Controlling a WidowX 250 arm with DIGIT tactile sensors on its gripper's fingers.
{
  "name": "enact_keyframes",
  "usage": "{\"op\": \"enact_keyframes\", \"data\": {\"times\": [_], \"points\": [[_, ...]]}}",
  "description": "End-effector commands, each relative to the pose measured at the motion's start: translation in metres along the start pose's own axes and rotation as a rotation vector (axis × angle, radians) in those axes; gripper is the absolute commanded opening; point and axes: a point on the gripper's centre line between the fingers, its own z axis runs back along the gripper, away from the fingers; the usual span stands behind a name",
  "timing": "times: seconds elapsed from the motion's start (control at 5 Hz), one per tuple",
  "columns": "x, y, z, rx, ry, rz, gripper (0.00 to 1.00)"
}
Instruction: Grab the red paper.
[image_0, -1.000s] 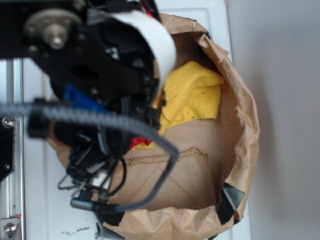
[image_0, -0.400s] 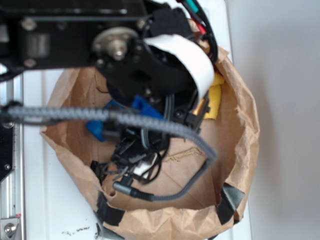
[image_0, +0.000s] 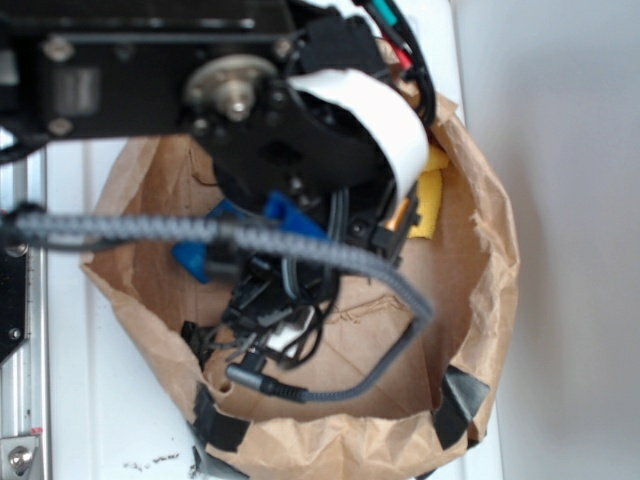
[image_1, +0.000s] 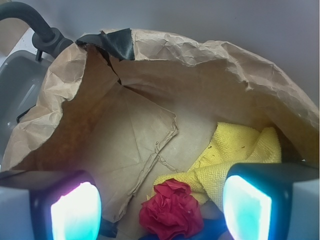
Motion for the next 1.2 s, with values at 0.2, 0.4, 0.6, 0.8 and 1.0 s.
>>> {"op": "enact_keyframes", "data": {"times": [0.2,0.4,0.6,0.8,1.0], "points": [[-0.028,0.008,-0.034,0.256,0.118,-0.101,1.00],[-0.029,0.005,-0.051,0.192,0.161,-0.141,1.00],[-0.026,-0.004,-0.064,0.103,0.210,-0.154,1.00],[-0.031,-0.012,-0.069,0.109,0.196,-0.156,1.00],[-0.036,-0.017,-0.056,0.077,0.199,-0.176,1.00]]}}
